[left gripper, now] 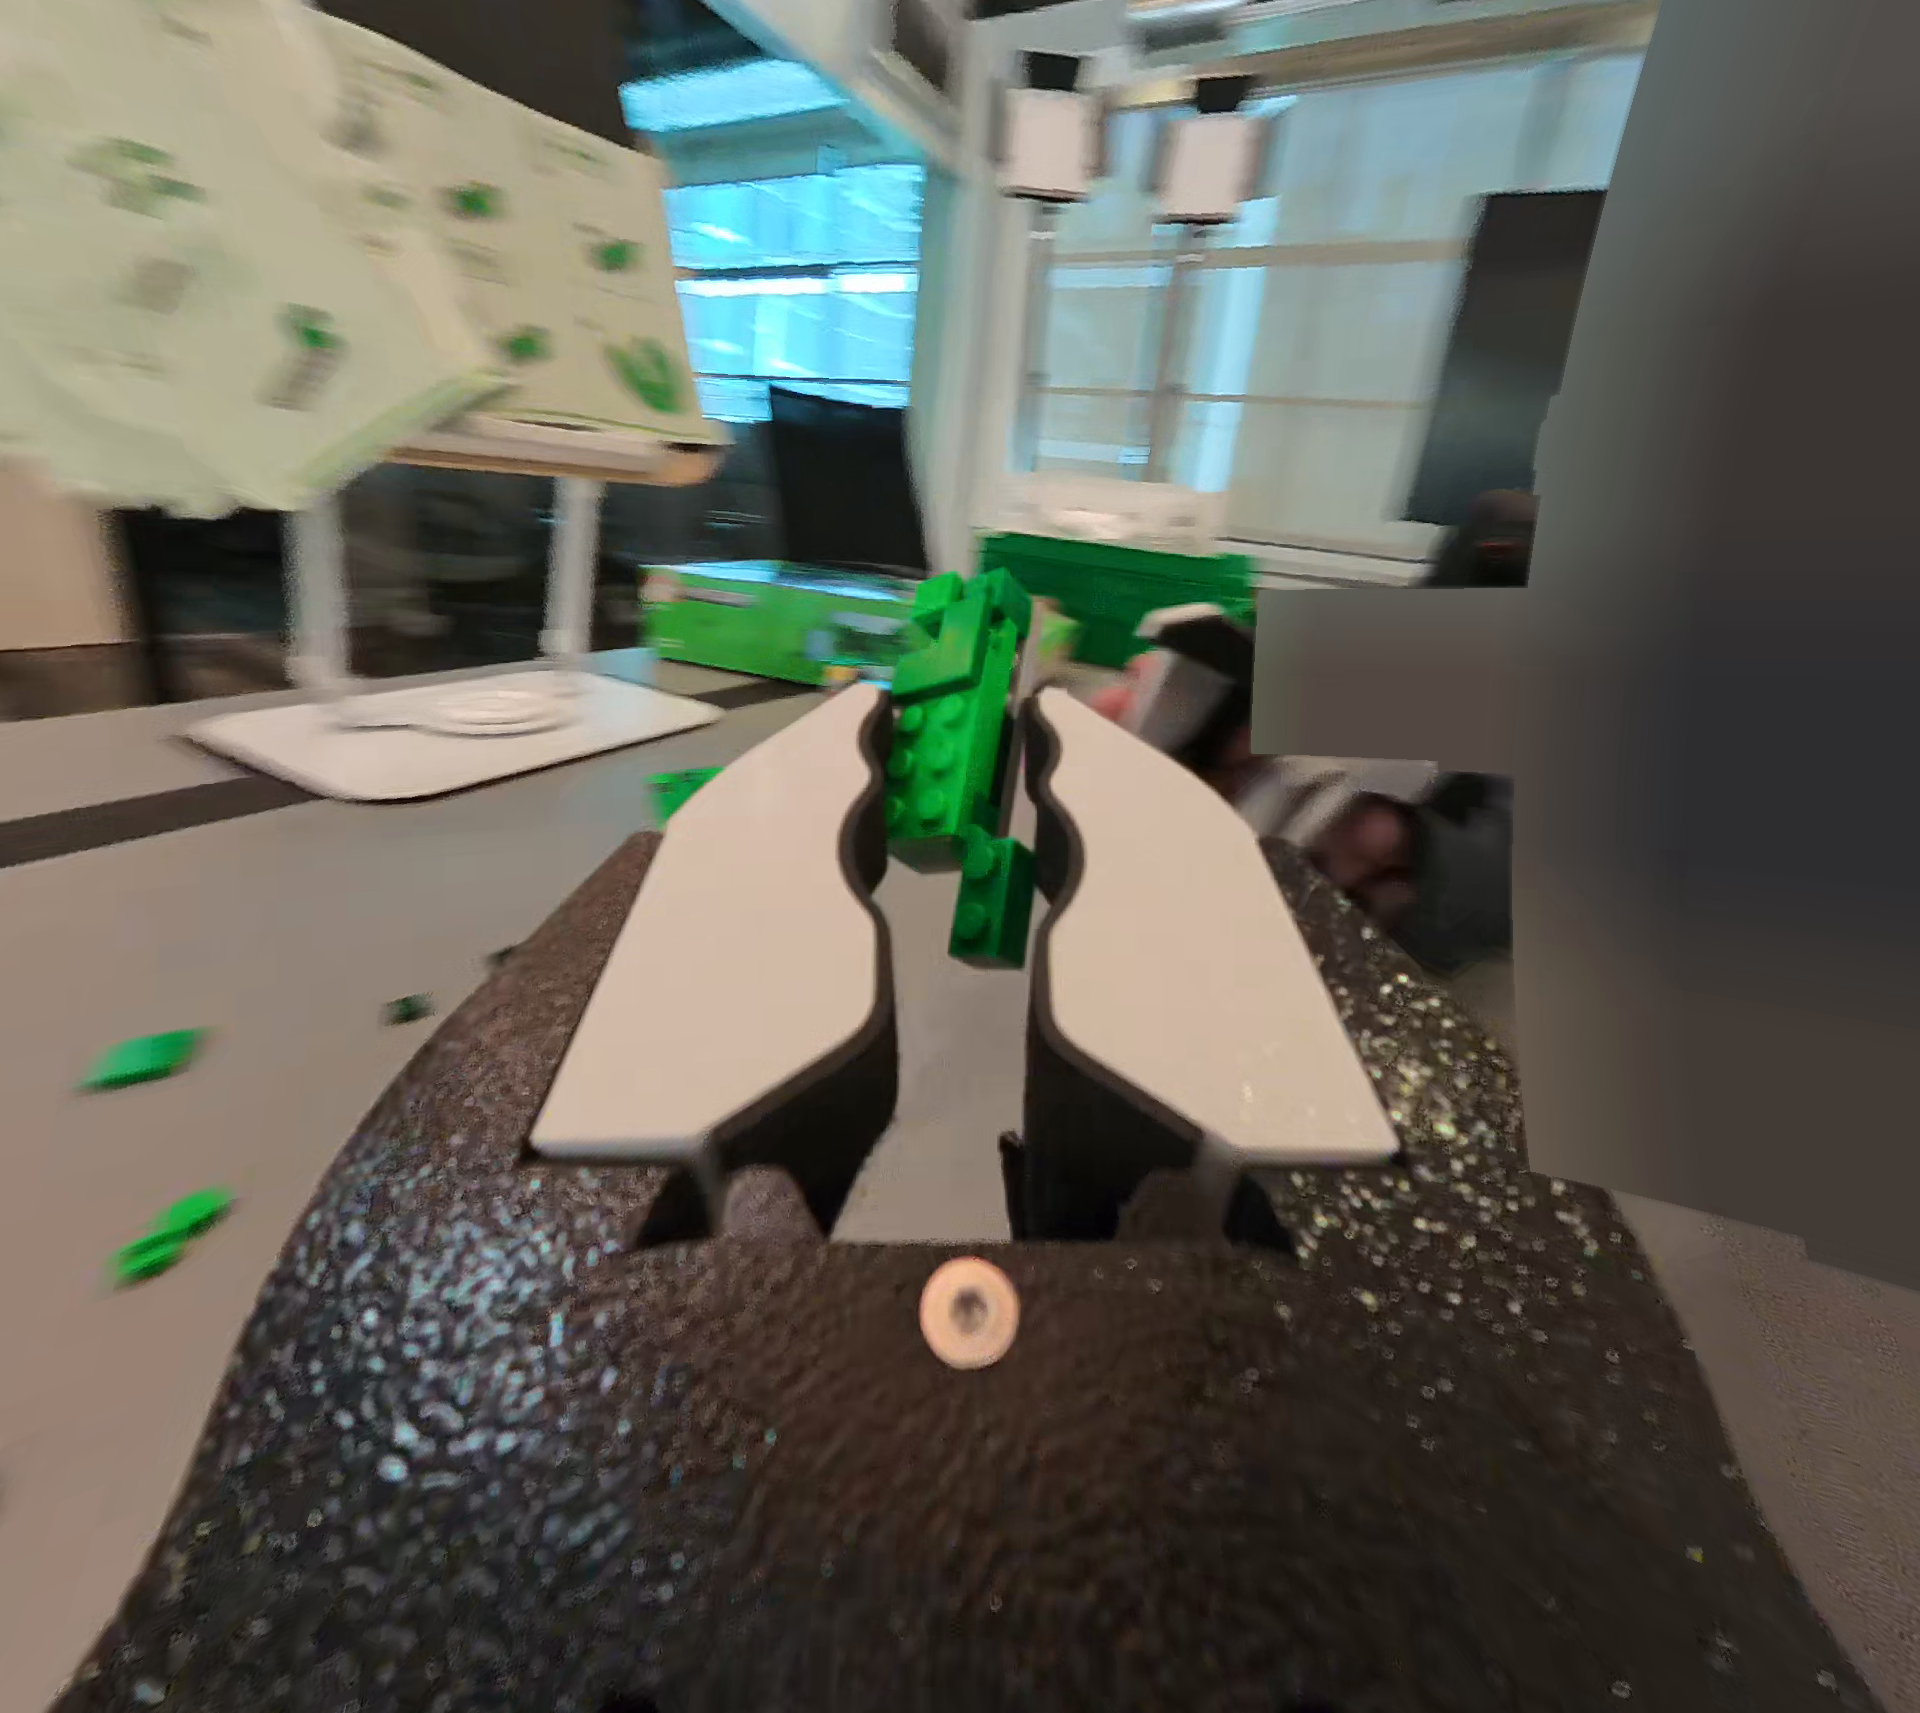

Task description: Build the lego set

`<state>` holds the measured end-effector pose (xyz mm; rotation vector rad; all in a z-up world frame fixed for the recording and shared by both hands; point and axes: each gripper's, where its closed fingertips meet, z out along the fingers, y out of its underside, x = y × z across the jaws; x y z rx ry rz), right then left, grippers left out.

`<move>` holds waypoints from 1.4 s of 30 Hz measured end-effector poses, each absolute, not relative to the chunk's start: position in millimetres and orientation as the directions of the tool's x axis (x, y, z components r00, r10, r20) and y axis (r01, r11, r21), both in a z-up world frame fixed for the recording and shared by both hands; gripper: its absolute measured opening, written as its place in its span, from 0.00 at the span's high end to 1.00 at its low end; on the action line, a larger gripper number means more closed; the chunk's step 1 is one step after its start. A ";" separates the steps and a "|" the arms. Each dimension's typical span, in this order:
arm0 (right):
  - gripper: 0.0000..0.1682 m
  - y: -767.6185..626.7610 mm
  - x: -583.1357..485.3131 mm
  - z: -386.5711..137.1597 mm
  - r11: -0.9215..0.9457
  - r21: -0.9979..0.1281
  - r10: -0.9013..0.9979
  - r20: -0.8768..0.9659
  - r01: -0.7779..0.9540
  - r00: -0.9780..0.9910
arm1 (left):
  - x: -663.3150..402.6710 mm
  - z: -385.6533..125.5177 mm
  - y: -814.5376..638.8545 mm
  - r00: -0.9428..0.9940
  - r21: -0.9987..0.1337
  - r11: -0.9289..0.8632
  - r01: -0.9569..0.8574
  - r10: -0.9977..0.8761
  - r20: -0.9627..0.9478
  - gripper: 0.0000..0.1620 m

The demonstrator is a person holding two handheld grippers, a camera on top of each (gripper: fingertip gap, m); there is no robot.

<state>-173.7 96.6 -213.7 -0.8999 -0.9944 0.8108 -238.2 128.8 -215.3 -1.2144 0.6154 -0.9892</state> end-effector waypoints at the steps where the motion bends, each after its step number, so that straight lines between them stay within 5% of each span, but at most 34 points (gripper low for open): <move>1: 0.78 98.6 -172.4 -213.3 0.399 -0.903 0.882 0.330 -0.159 0.336 | -243.4 -215.8 139.9 0.560 -0.959 0.074 0.275 -0.823 0.097 0.86; 6: 0.88 106.3 -167.9 -216.1 0.445 -0.888 0.848 0.376 -0.117 0.375 | -264.4 -209.1 174.0 0.797 -0.933 0.214 0.290 -0.594 0.111 0.86; 15: 0.95 132.2 -177.6 -232.5 0.557 -0.817 0.678 0.551 0.150 0.487 | -271.6 -219.2 216.6 0.939 -0.973 0.222 0.067 -0.345 -0.014 0.86; 21: 0.96 184.7 -177.7 -225.8 0.486 -0.855 0.602 0.477 0.181 0.640 | -286.4 -221.0 235.0 0.982 -0.973 0.225 -0.059 -0.164 -0.098 0.86; 42: 0.97 146.6 -220.9 -196.6 0.539 -0.842 0.717 0.434 -0.039 0.546 | -274.0 -219.2 255.8 0.959 -0.962 0.243 -0.121 -0.222 -0.177 0.85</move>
